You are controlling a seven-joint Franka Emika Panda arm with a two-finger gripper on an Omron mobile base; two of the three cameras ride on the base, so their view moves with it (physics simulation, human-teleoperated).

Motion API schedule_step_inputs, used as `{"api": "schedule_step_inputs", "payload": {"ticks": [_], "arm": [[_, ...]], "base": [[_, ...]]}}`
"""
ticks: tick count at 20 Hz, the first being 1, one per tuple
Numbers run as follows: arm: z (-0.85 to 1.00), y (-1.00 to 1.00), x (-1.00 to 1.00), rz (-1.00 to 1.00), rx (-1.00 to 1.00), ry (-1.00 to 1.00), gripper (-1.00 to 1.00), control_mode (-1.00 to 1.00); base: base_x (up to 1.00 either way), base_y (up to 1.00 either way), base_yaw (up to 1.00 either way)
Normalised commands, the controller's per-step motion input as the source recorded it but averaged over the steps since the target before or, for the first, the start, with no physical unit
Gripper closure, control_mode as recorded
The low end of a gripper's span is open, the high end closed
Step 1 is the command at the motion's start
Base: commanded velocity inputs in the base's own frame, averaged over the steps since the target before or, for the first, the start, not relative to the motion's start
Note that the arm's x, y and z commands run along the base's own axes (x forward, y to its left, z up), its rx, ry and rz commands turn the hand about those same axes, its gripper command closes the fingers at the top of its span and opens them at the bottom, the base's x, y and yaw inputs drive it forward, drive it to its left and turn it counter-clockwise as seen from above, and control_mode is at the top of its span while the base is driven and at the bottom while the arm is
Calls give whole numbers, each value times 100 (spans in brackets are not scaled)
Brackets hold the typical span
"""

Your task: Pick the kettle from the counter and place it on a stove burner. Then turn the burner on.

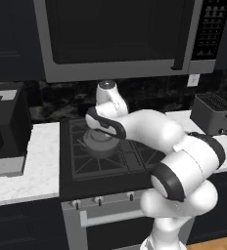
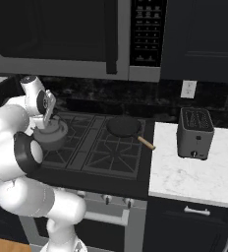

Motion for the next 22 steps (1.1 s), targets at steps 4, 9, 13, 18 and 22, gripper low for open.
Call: {"api": "schedule_step_inputs", "payload": {"ticks": [4,9,13,18,22], "arm": [[-15,37,25,0,0,-4,100,-100],[-40,22,4,0,1,0,100,-100],[-29,3,0,0,0,0,100,-100],[-11,0,0,0,-1,-7,100,-100],[0,0,0,0,0,0,-100,-100]], "base": [[0,0,0],[0,0,0],[0,0,0],[0,0,0],[0,0,0]]}}
